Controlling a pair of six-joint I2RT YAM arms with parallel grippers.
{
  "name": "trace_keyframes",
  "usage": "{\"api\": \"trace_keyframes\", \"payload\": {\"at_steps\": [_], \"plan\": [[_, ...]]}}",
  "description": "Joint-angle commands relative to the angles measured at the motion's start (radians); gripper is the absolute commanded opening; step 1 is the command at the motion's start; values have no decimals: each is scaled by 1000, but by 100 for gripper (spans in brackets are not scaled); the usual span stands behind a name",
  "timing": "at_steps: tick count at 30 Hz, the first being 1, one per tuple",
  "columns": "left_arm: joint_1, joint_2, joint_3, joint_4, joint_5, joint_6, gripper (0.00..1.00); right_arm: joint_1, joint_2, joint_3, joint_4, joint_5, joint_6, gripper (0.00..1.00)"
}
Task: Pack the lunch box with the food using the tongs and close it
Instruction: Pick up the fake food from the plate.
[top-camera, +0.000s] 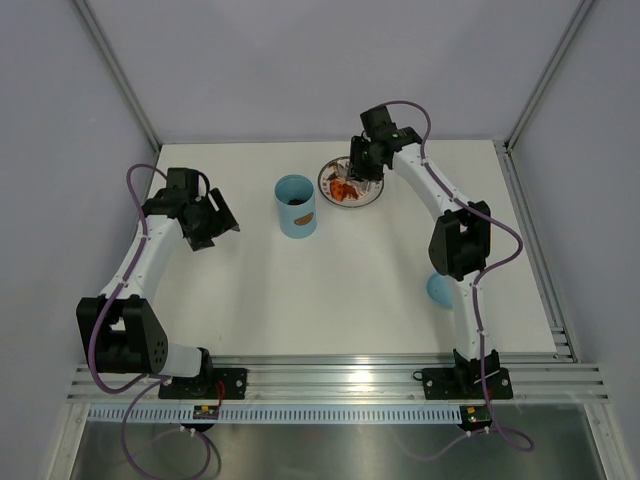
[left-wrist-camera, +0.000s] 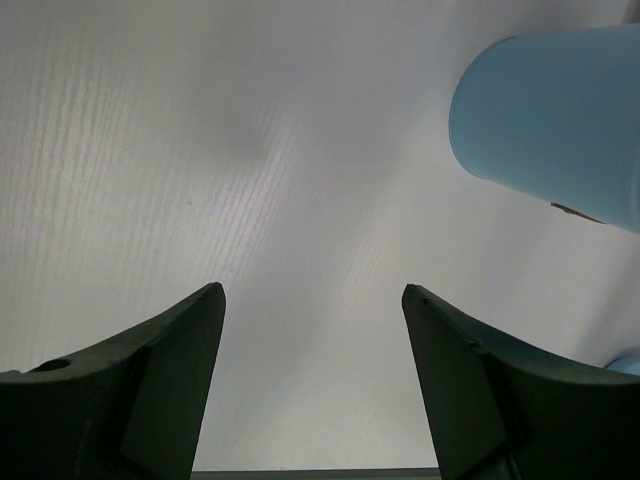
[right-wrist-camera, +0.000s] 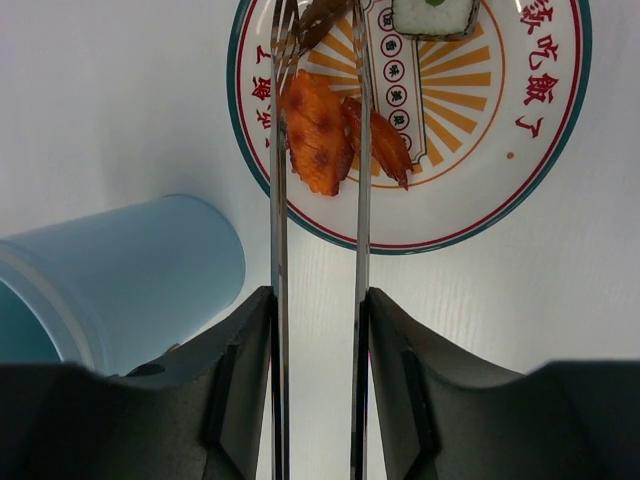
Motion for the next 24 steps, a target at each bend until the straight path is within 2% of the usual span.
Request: {"api": "trace_keyframes", "payload": {"at_steps": [1,9,19,24], "plan": [[5,-33,19,6,-16,7,76,21,27,73,11,-24,34,49],[5,-30,24,3,-19,11,76,37,75,104,5,-24,46,55],[5,-27,16,7,-19,13,76,46,122,151,-36,36,58,55],[5,-30,16,7,-20,16,76,46,124,150,-46,81,78,52]]}}
